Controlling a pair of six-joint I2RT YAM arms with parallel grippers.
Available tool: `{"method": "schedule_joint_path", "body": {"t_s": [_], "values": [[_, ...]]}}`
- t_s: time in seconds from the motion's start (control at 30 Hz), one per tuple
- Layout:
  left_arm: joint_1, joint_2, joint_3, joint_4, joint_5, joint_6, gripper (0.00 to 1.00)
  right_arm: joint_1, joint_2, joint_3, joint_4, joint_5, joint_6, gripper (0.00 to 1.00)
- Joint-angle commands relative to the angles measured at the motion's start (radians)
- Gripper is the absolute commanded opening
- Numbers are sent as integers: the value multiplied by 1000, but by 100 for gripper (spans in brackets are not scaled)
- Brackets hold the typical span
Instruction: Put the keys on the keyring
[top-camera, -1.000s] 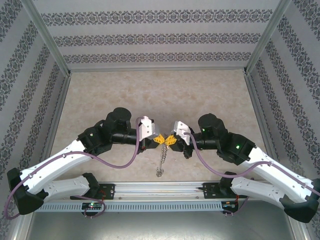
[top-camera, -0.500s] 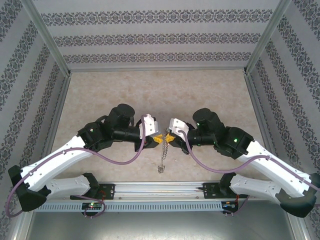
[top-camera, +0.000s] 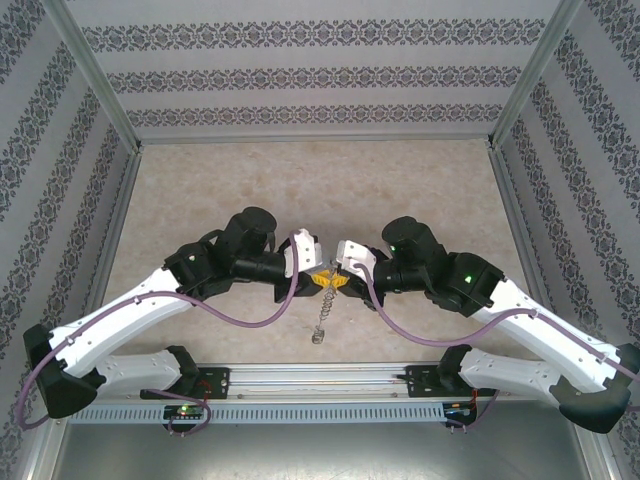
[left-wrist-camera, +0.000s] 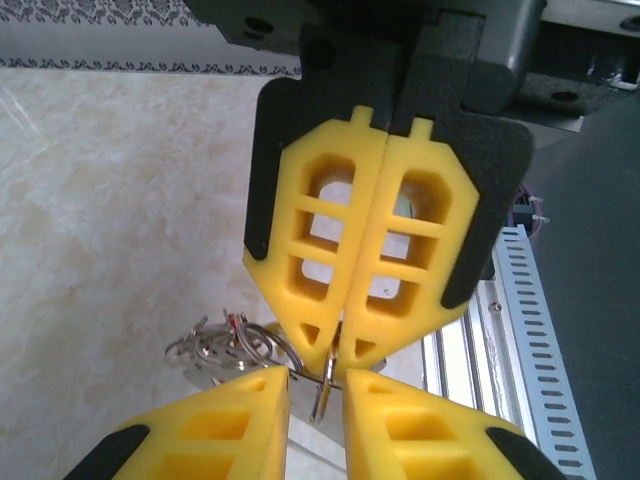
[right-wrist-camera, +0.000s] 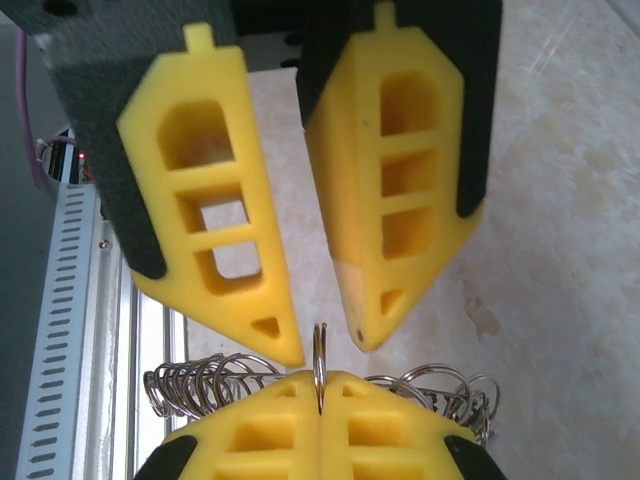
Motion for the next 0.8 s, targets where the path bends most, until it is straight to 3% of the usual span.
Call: {"method": "schedule_joint_path", "body": {"t_s": [0.0, 0.6, 0.67, 0.73, 0.77], "values": [[-9, 6, -21, 55, 23, -13, 22, 5, -24, 4, 61, -64, -19, 0], [-9, -24, -63, 72, 57, -23, 18, -11, -80, -15, 113, -150, 9, 0], [-9, -25, -63, 63, 51, -17, 13, -11, -84, -15, 113, -150, 7, 0], [-9, -25, -66, 66, 50, -15, 0, -11, -86, -14, 114, -155, 6, 0], [-9, -27, -67, 70, 50, -16, 0, -11, -86, -14, 115, -156, 7, 0]]}}
